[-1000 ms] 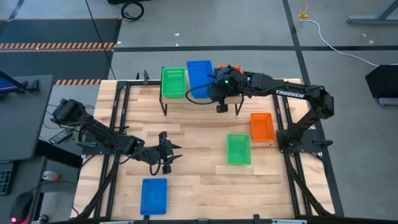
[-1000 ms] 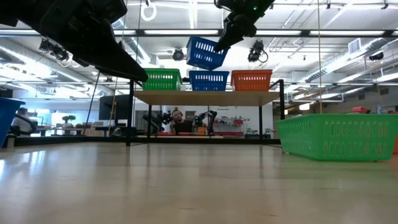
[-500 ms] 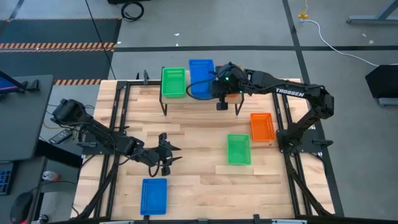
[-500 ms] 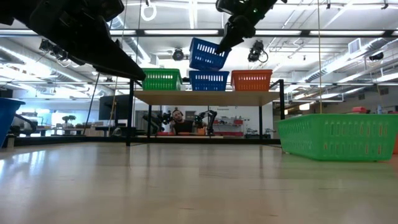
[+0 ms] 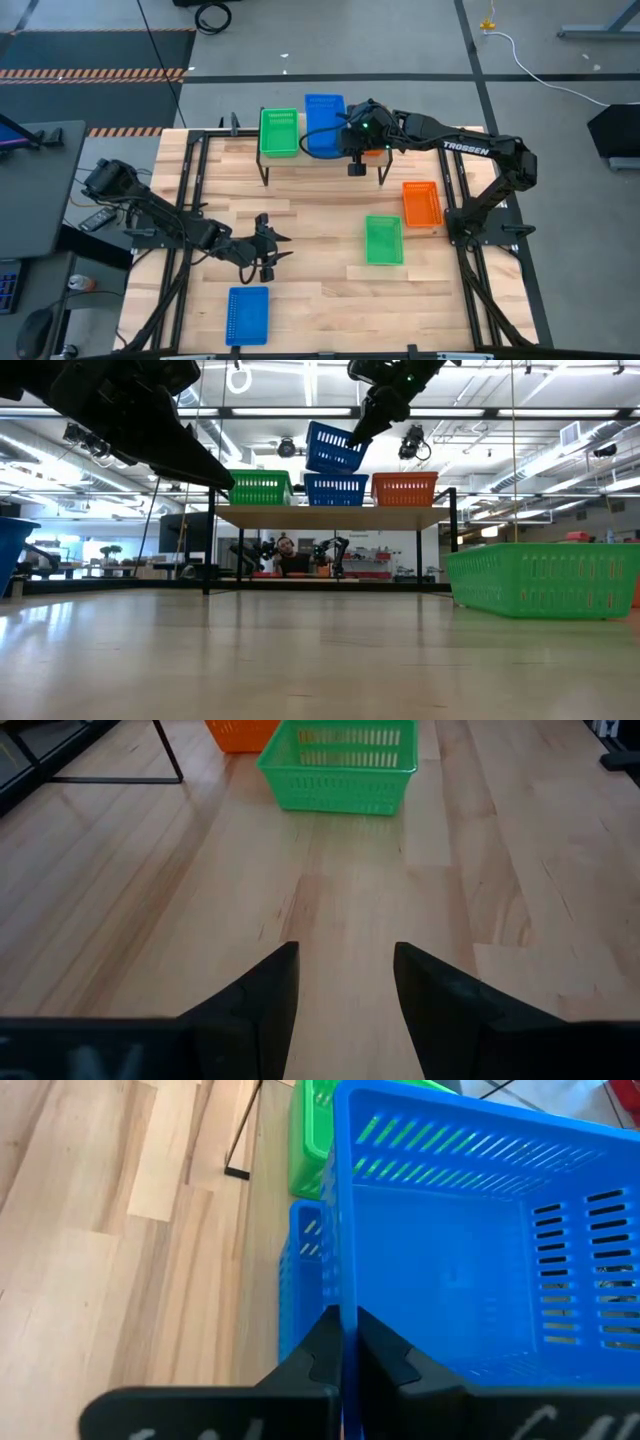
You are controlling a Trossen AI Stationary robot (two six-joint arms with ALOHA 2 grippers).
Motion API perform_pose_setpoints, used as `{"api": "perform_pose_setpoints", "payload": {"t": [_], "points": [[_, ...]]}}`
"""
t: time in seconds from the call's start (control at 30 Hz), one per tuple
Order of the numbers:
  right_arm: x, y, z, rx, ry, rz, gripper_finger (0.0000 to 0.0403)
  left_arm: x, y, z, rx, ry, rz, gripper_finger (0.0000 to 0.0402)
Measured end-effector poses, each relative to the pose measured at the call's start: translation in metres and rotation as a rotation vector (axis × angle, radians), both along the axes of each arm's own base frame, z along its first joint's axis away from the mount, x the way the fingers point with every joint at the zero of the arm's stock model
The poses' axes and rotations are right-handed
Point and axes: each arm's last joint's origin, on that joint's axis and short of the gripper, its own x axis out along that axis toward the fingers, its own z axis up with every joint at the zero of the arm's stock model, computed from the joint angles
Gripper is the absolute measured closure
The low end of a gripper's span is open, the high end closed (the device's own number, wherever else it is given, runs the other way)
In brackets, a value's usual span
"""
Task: Stack baskets on shelf by color
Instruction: Stack the right blue bin on the blue bin on the shelf
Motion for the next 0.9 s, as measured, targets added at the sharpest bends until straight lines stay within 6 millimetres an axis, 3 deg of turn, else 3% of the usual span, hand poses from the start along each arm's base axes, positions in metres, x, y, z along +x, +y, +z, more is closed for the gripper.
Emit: {"api": "perform_pose_setpoints", "payload": {"t": [0.27, 0.57, 0.9], "points": [[0.0, -0.001, -0.001, 0.013, -0.003, 0.012, 0.0386, 0.0, 0.0, 0.0, 0.0, 0.0, 0.001, 0.023], [-0.001, -0.003, -0.019, -0.02, 0.047, -0.03, 0.0384, 0.0, 0.0, 0.0, 0.0, 0.0, 0.001, 0.023], [0.0, -0.004, -0.018, -0.024, 0.036, -0.045, 0.0342, 0.0, 0.0, 0.0, 0.0, 0.0, 0.001, 0.023]]}}
